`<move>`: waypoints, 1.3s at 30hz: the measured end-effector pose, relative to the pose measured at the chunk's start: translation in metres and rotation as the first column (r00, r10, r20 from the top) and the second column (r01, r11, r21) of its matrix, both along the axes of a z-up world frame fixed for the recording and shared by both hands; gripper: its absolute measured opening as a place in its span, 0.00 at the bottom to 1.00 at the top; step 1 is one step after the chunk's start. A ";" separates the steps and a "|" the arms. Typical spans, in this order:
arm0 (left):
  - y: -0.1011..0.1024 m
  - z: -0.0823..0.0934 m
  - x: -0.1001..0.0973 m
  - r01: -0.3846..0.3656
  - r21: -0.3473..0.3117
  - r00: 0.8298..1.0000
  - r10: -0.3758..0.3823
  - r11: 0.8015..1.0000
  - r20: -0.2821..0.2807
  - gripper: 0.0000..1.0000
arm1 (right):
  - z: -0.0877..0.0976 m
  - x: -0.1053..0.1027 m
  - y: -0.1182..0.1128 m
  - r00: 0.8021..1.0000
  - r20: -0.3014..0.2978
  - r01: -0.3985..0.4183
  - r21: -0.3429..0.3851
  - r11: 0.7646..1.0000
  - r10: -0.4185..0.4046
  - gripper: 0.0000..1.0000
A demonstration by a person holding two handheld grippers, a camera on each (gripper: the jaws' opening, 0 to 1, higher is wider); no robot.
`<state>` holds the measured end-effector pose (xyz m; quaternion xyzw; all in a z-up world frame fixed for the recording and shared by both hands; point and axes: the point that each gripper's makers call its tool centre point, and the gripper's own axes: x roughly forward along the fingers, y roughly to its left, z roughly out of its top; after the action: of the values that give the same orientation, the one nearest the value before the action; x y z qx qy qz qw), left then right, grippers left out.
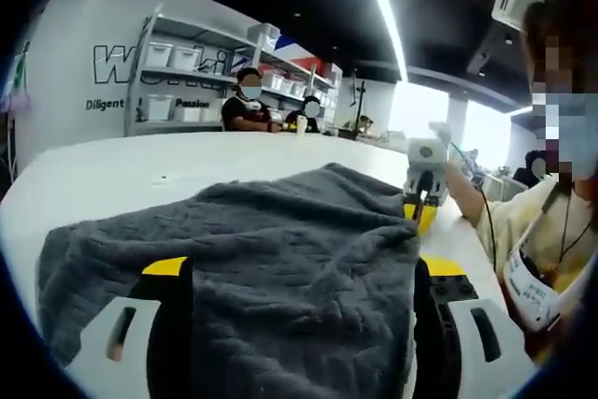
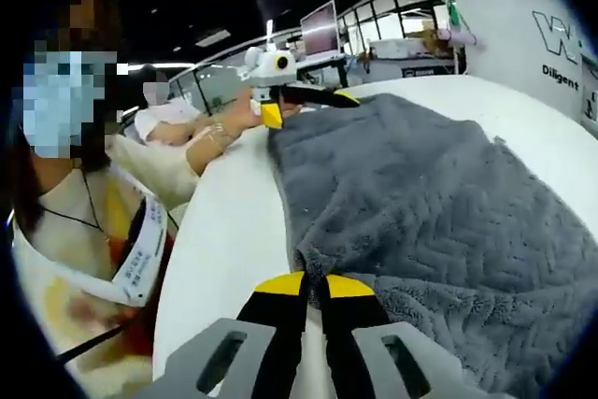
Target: Fold the towel on the table until its edges align and the towel forms a compact rectangular stack.
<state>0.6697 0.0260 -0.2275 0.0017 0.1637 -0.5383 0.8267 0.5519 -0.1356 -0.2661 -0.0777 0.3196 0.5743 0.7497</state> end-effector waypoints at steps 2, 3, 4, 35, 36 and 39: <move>0.000 0.000 0.000 0.001 -0.002 1.000 -0.001 1.000 -0.001 0.97 | -0.002 -0.007 0.006 1.000 -0.006 -0.025 -0.002 1.000 0.025 0.02; 0.000 0.000 0.000 0.002 -0.003 1.000 -0.002 1.000 -0.001 0.97 | -0.003 -0.010 0.008 0.999 -0.007 -0.035 -0.003 0.999 0.035 0.02; 0.000 0.000 0.000 0.002 -0.003 1.000 -0.002 1.000 -0.001 0.97 | -0.004 -0.013 0.010 0.999 -0.006 -0.048 -0.005 0.999 0.048 0.02; -0.001 -0.002 0.001 0.004 0.006 1.000 -0.004 1.000 -0.009 0.96 | 0.034 -0.017 -0.094 0.874 0.441 0.232 -0.015 0.973 -0.202 0.29; -0.001 -0.002 0.001 0.004 0.006 1.000 -0.004 1.000 -0.009 0.96 | 0.026 -0.022 -0.096 0.880 0.441 0.226 -0.056 0.973 -0.179 0.26; -0.001 -0.002 0.000 0.005 0.007 1.000 -0.005 1.000 -0.011 0.96 | 0.009 -0.027 -0.102 0.877 0.453 0.250 -0.145 0.957 -0.160 0.25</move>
<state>0.6699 0.0251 -0.2299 0.0020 0.1699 -0.5397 0.8245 0.5253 -0.2380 -0.2571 -0.2446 0.2055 0.4243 0.8473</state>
